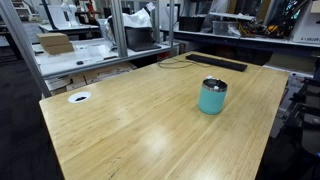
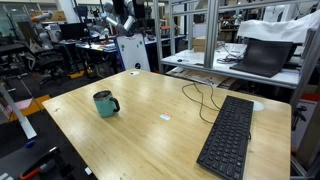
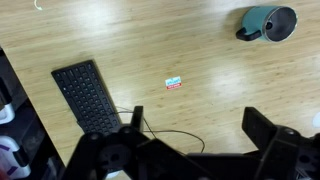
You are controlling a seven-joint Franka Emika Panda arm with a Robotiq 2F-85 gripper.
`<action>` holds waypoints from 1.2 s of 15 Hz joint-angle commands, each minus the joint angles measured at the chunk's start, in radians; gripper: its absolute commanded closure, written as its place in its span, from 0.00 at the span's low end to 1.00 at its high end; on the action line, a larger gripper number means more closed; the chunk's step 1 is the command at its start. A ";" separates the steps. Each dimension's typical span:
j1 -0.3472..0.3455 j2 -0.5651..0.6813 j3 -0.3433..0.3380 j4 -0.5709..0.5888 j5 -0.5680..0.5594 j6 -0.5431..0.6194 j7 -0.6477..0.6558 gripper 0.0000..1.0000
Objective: Remove the marker from the mug cup and put it on the table then put it back in the mug cup
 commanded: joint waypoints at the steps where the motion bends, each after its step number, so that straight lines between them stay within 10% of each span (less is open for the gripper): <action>1: -0.022 0.001 0.019 0.006 0.010 -0.003 -0.009 0.00; 18: 0.050 0.077 0.078 0.041 0.029 -0.055 -0.044 0.00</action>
